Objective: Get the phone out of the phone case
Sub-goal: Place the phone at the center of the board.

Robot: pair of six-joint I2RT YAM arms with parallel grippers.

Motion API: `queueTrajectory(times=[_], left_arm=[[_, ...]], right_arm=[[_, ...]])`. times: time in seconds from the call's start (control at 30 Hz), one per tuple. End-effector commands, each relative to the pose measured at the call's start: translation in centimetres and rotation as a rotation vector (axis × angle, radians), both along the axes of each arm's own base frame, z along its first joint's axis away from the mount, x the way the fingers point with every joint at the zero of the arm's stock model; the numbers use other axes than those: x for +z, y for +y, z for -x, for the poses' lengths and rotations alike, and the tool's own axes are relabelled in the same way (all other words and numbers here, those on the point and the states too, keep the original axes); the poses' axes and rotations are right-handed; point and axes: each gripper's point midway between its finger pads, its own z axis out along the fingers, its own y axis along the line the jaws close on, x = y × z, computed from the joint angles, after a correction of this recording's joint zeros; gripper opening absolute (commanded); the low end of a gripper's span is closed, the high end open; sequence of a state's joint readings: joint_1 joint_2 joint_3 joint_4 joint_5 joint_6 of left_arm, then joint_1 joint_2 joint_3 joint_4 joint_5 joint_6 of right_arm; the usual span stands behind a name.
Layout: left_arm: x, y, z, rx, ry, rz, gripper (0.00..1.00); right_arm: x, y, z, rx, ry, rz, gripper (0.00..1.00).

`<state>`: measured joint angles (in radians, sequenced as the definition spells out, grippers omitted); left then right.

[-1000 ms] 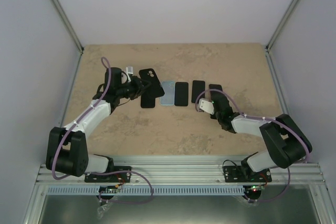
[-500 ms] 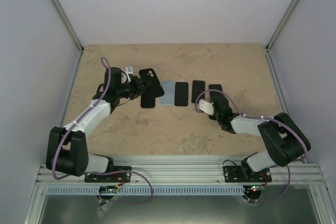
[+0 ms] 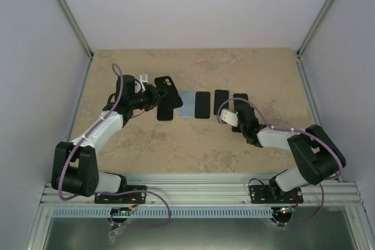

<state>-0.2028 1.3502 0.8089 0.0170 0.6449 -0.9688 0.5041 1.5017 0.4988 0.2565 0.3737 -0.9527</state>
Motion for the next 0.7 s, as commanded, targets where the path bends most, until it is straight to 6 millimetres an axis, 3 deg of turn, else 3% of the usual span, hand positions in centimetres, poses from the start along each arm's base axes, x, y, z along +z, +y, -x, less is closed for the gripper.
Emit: queueTrajectory(times=[0.0,0.23,0.4,0.67], left_arm=[[1.2,0.2,-0.4,-0.001,-0.03,0.006,0.0],[1.1,0.4,-0.4,0.004,-0.031,0.0,0.0],[1.3,0.6,-0.4,0.008,-0.041,-0.008,0.0],[1.4,1.3,-0.6,-0.015,-0.111,-0.1,0.0]], right_arm=[[1.3,0.8,-1.1,0.0,-0.019,-0.045,0.77],[2.7,1.5,-2.4,-0.006,-0.024,-0.085,0.79],[3.7,2.3,-2.3,0.014,0.002,-0.127,0.83],[8.9,4.6,-1.2,0.037,0.052,-0.326,0.96]])
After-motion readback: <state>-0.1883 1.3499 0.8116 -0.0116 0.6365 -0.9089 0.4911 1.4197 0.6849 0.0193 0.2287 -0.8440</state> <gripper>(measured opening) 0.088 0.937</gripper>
